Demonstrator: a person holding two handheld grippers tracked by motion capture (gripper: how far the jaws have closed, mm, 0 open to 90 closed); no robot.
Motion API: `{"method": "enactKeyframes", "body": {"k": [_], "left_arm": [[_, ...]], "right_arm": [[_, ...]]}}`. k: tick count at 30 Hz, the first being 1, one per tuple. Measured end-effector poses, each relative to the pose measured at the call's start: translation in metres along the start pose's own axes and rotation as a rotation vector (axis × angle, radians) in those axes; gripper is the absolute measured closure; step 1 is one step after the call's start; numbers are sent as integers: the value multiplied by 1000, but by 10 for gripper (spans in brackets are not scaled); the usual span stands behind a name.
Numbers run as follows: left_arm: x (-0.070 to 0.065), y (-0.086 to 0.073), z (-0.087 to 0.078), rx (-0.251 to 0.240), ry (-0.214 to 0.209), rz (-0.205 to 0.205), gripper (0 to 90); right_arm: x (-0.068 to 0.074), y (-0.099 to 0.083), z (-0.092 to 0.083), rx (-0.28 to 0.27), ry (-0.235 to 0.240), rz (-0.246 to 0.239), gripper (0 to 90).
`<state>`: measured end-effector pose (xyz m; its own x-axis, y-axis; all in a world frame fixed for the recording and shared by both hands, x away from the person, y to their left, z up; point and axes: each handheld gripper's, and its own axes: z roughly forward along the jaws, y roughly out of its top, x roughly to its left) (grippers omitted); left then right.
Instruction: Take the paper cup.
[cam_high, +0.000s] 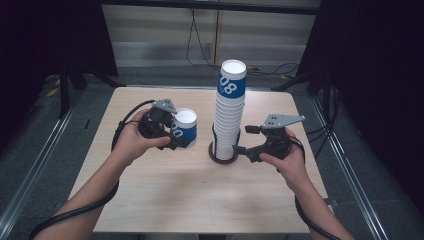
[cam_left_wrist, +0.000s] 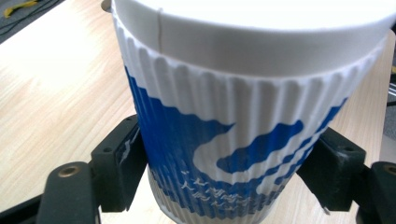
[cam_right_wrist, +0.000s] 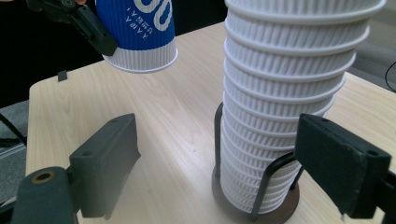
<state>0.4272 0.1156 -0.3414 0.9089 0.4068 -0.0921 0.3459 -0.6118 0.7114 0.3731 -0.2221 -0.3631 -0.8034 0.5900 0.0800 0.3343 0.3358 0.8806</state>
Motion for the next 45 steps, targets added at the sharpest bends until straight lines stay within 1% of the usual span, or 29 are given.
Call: {"method": "enactKeyframes", "body": {"k": [1,8,9,10,11,14,16,17,19,22,23,24,25,26,28,29,32,33,34,35,36,37,38,39,40,41,42,44,45], "left_arm": [[-1,-1,2,6,-7,11,236],[-4,-5,6,20,-12,15,236],[-4,-7,7,39,-18,32,236],[-5,-7,8,40,-17,25,235],[-6,-8,9,47,-18,28,235],[-6,-9,10,84,-31,51,235],[-7,-10,12,81,-31,43,235],[-6,-10,12,94,-36,59,235],[-8,-11,15,109,-38,66,235],[-10,-11,16,118,-31,74,235],[-12,-11,18,115,-32,62,235],[-11,-11,18,131,-35,83,235],[-12,-12,19,122,-31,64,236],[-11,-11,19,140,-34,86,236],[-12,-12,21,154,-35,87,236],[-12,-12,21,168,-35,97,235],[-14,-12,23,168,-34,85,236],[-13,-11,23,180,-34,99,236],[-14,-12,24,179,-32,90,236],[-13,-11,25,192,-34,98,236],[-13,-11,25,192,-34,98,236],[-14,-11,26,204,-34,99,236],[-13,-11,27,222,-36,120,236],[-15,-11,28,216,-32,109,236],[-15,-11,28,216,-32,109,236],[-15,-11,29,237,-34,124,236],[-15,-11,29,237,-34,124,237],[-16,-11,31,254,-33,134,238],[-17,-11,32,256,-34,129,239]], "right_arm": [[0,-1,0,0,2,-3,130],[2,-6,3,11,8,-2,131],[2,-7,4,12,14,1,132],[3,-8,4,14,18,1,132],[3,-9,5,14,22,-2,133],[5,-11,7,28,25,-8,133],[5,-12,8,30,30,-8,134],[6,-14,9,33,33,-9,134],[6,-15,10,36,38,-6,134],[7,-17,12,42,41,-11,134],[7,-18,13,45,46,-8,134],[7,-18,13,48,48,-8,134],[7,-19,14,49,47,-11,134],[7,-19,14,50,47,-11,134],[8,-20,14,53,50,-11,134],[8,-21,15,52,53,-9,134],[8,-22,15,58,54,-12,134],[8,-22,16,56,60,-8,134],[8,-23,16,58,55,-8,134],[8,-23,16,59,57,-9,134],[8,-23,16,59,57,-9,134],[8,-24,17,62,63,-10,134],[9,-25,17,65,63,-11,134],[9,-25,17,67,67,-8,134],[9,-25,17,67,67,-8,134],[9,-26,18,71,66,-11,134],[9,-26,18,71,66,-11,134],[9,-27,19,77,73,-15,134],[10,-26,19,83,72,-17,134]]}}
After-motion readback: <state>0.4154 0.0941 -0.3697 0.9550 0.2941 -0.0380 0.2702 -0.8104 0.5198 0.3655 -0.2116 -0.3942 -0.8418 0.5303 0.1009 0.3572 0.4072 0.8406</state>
